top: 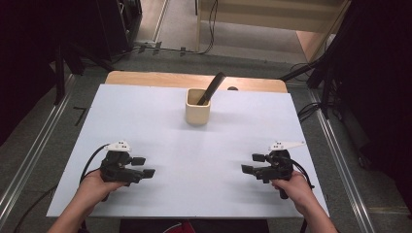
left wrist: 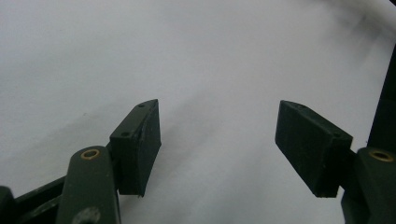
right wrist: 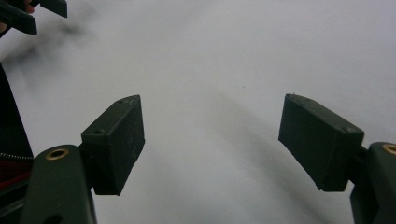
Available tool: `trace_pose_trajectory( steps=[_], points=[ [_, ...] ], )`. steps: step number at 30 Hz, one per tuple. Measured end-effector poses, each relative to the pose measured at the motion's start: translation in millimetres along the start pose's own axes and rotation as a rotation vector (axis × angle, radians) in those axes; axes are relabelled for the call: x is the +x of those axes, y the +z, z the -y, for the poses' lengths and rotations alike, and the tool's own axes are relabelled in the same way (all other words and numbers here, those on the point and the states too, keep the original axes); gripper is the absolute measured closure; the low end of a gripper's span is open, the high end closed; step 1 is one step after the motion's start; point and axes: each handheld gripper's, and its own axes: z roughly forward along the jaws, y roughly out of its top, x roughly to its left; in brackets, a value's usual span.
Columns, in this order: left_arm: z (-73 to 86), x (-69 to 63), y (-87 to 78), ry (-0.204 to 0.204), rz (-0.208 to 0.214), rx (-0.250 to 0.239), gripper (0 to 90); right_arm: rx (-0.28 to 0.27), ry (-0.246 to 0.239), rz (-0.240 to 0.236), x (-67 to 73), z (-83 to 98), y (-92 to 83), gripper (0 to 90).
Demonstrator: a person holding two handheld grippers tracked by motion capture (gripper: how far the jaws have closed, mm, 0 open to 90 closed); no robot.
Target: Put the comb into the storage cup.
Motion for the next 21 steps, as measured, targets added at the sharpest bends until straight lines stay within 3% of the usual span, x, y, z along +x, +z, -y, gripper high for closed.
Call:
trace_pose_trajectory(
  steps=[21],
  points=[
    [0.5,-0.1,-0.8,0.001,-0.003,-0.003,32.4,0.008,-0.006,0.002,0.0,0.2,0.6,20.6]
  ],
)
